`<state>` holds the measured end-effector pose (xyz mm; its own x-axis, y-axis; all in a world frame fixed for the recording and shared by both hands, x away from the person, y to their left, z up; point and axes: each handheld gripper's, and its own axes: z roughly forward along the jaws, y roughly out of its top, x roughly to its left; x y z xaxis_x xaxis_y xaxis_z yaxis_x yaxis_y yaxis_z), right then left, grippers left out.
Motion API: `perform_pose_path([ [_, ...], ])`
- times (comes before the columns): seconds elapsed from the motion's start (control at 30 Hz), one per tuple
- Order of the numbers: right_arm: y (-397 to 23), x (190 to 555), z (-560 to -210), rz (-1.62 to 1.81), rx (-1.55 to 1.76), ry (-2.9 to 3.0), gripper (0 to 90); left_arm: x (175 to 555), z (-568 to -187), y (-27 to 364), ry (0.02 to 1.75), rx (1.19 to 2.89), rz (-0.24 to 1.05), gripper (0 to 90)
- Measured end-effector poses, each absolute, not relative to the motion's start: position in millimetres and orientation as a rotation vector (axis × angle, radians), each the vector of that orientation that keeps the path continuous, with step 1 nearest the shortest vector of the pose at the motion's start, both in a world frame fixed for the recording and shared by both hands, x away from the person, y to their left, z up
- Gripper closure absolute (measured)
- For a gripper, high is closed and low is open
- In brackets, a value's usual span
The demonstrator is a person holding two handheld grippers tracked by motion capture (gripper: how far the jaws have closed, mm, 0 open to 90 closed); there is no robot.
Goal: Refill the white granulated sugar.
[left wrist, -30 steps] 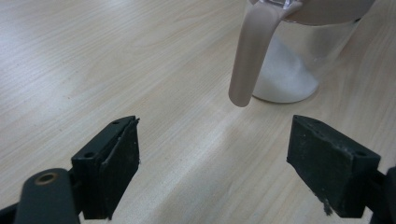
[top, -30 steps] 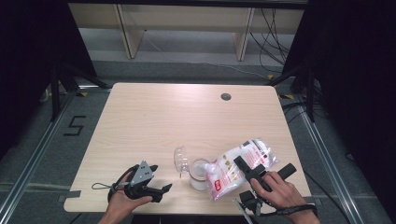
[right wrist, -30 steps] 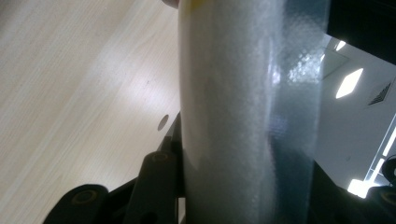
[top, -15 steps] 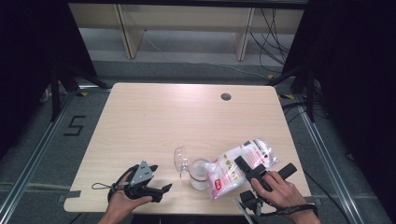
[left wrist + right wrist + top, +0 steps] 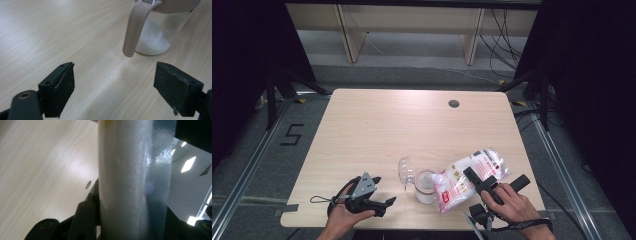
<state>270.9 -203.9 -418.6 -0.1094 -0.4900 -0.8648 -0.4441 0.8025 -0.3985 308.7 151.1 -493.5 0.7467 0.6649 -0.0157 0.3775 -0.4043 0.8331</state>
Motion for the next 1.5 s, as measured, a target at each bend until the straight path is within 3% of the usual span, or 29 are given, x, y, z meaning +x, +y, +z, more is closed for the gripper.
perform_pose_path([
  [1.5, -203.5, 271.7, -417.2, -0.028, -0.758, 1.725, 73.3, 308.7, -493.5, 151.0, 0.786, 2.039, 0.4, 16.8],
])
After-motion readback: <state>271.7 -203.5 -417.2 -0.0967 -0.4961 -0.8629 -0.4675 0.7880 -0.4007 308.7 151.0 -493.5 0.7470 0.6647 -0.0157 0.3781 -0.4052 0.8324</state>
